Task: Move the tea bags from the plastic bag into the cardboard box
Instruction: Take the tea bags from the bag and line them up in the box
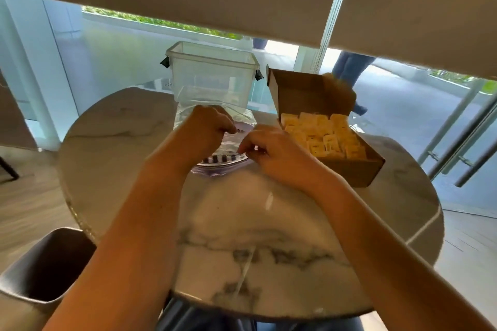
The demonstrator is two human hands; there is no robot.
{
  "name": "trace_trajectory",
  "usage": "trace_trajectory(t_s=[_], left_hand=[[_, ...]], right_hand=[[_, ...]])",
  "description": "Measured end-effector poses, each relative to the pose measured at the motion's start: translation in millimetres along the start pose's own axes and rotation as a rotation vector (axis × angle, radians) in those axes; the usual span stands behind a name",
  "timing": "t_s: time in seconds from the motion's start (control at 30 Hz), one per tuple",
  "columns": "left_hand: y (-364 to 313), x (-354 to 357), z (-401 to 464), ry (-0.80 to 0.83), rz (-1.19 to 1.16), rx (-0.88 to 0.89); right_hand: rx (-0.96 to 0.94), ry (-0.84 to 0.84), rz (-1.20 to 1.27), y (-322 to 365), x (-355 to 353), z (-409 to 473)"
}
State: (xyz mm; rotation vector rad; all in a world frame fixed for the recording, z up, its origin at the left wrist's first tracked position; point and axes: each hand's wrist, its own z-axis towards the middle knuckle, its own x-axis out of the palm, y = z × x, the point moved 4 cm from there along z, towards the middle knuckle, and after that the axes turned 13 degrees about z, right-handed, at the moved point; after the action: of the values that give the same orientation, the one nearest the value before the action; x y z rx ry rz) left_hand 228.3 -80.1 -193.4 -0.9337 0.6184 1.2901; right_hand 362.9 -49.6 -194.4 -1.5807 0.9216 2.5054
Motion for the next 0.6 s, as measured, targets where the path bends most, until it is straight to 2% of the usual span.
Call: trace_trajectory(t_s=[0.07, 0.2, 0.37, 0.43, 0.6], left_hand=[[-0.9, -4.8, 0.2, -0.091, 0.017, 0.019], [5.3, -12.3, -1.7, -0.291, 0.063, 0.109], [1.8, -29.7, -6.7, -0.521, 0.116, 0.095], [-1.7, -28.1, -7.0, -0.51, 0.064, 0.082], [-7.9, -17.1, -4.8, -0.336, -0.077, 0.07]], right_hand=[[0.0, 0.075, -0.046, -3.3, 24.4, 4.6], [0.146, 0.237, -0.21, -16.5, 38.7, 3.5], [0.241, 0.25, -0.234, -16.6, 27.8, -0.2], [0.261, 0.248, -0.212, -14.1, 25.3, 0.4], [0.258, 0.209, -0.191, -16.2, 27.8, 25.5]])
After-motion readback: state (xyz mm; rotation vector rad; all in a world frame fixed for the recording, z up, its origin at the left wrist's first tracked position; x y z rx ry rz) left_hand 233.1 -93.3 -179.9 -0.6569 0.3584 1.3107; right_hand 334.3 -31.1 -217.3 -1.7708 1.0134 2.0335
